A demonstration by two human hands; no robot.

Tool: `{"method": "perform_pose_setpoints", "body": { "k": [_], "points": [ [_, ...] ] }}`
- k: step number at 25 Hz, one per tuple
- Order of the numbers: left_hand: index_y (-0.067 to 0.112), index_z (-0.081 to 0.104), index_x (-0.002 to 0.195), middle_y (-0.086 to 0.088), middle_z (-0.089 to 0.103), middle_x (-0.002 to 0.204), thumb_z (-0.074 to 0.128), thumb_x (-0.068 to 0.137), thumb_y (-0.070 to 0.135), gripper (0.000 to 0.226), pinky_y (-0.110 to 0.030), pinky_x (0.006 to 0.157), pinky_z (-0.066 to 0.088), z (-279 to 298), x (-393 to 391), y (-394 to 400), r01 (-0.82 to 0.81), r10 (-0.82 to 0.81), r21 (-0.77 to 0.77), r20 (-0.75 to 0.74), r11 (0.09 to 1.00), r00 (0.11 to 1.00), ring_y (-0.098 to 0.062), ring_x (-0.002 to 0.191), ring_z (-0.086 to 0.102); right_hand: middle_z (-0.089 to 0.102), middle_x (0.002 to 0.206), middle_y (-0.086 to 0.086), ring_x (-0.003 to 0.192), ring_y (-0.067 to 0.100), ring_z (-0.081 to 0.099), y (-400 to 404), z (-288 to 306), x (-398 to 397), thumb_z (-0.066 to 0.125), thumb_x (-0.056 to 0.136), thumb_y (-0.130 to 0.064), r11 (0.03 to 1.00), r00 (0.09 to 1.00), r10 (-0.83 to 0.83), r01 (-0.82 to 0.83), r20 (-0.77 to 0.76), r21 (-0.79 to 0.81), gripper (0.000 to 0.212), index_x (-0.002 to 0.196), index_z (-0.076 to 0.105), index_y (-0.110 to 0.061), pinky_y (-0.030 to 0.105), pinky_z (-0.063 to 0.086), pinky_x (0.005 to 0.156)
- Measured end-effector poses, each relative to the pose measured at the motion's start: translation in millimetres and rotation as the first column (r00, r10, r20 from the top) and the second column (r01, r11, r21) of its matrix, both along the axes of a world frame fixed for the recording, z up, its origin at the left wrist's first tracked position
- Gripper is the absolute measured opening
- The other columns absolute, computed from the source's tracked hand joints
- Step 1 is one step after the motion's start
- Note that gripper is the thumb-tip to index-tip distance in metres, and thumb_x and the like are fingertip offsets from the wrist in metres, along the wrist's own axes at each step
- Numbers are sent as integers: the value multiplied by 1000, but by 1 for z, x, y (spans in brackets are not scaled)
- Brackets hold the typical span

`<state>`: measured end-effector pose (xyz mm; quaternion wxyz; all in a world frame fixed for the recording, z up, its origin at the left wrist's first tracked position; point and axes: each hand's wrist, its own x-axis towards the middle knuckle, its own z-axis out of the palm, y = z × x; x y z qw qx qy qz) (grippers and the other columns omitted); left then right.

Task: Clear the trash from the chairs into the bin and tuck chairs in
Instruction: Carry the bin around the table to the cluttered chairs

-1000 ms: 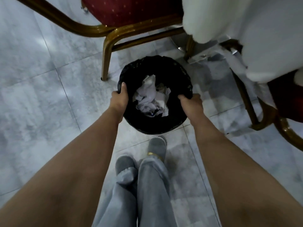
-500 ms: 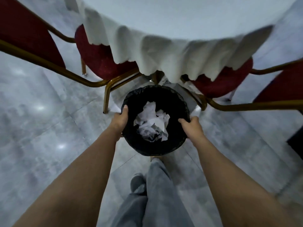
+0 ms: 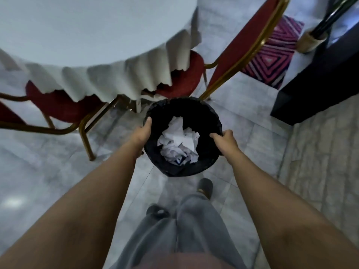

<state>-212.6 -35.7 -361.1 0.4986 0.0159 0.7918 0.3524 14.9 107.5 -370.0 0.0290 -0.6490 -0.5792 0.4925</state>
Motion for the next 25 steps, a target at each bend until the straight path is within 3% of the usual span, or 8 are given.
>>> {"method": "perform_pose_setpoints", "body": {
  "k": [9, 14, 19, 22, 25],
  "points": [
    [21, 36, 147, -9, 42, 149, 28, 87, 77, 83, -53, 96, 42, 19, 122, 161, 292, -293, 27, 99, 956, 951, -36, 133, 41, 54, 125, 16, 112, 33, 57, 128, 26, 156, 60, 88, -38, 977, 979, -204, 204, 5, -66, 58, 130, 37, -6, 47, 52, 93],
    [22, 50, 136, -6, 58, 127, 28, 90, 73, 72, -50, 88, 51, 22, 188, 261, 261, -275, 110, 132, 959, 952, -30, 104, 56, 54, 130, 13, 113, 34, 57, 203, 35, 221, 62, 80, -42, 954, 959, -283, 279, -19, -113, 71, 137, 35, -9, 51, 55, 91],
    [21, 46, 140, -7, 58, 132, 28, 89, 74, 75, -45, 79, 51, 27, 214, 368, 274, -294, 140, 146, 951, 945, -28, 101, 56, 56, 131, 13, 112, 33, 58, 299, 34, 247, 62, 78, -41, 936, 938, -344, 338, -45, -103, 73, 139, 38, -9, 50, 54, 91],
    [23, 49, 138, -7, 59, 128, 26, 92, 71, 70, -48, 81, 49, 26, 213, 431, 243, -270, 153, 197, 958, 942, -27, 99, 53, 60, 126, 16, 105, 32, 61, 366, 26, 242, 62, 84, -31, 940, 939, -337, 331, -69, -82, 58, 134, 46, -6, 51, 54, 92],
    [23, 45, 141, -8, 58, 134, 26, 88, 76, 77, -39, 62, 51, 21, 199, 505, 184, -206, 116, 223, 976, 953, -28, 99, 57, 55, 131, 17, 114, 37, 57, 440, 20, 230, 63, 86, -31, 933, 933, -356, 353, -40, -74, 65, 139, 38, -5, 52, 53, 94]
  ]
}}
